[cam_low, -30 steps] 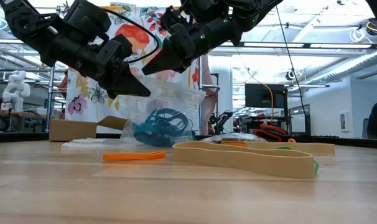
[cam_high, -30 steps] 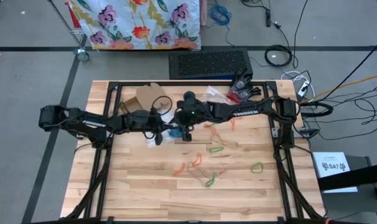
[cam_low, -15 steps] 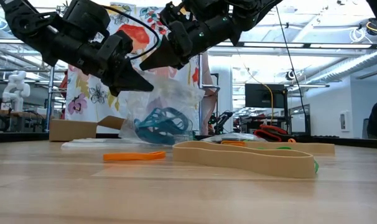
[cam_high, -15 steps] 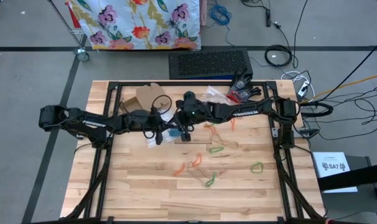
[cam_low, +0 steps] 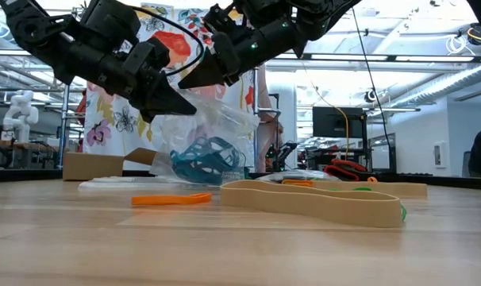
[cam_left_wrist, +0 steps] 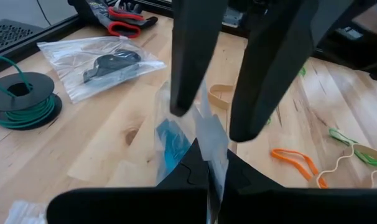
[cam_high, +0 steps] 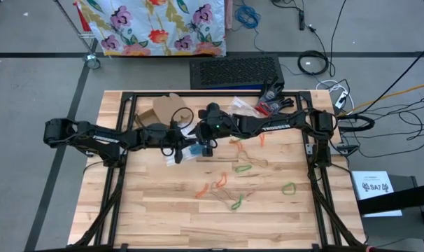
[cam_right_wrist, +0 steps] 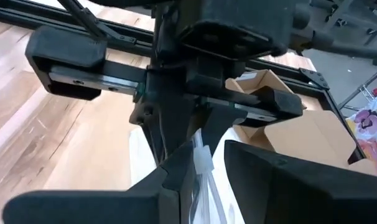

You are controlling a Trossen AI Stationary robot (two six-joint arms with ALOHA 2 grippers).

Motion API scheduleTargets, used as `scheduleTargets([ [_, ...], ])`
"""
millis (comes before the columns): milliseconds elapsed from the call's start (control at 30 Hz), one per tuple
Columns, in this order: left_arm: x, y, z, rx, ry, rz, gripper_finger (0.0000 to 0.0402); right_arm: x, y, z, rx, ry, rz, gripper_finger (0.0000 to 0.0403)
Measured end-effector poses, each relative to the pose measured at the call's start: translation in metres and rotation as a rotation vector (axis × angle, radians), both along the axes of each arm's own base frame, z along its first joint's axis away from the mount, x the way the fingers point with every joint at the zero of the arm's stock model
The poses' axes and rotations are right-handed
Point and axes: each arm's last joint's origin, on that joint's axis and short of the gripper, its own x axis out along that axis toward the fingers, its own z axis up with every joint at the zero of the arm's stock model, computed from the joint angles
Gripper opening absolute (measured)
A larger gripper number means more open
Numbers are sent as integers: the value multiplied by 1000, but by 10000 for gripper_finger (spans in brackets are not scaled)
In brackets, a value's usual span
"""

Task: Sort rubber bands
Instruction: Close the transparent zip bag

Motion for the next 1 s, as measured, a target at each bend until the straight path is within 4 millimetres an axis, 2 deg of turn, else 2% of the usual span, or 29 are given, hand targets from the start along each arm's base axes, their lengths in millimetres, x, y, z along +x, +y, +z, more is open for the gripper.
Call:
scheduleTargets([
  [467, 1, 0, 3, 8, -30, -4, 0, -2, 0, -4, 11, 48, 3, 77],
  [800, 1, 0, 2, 7, -23, -4, 0, -2, 0, -4, 11, 44, 4, 20],
  [1000, 1, 0, 2, 7, -22, -4, 6, -2, 0, -4, 11, 44, 3, 12],
])
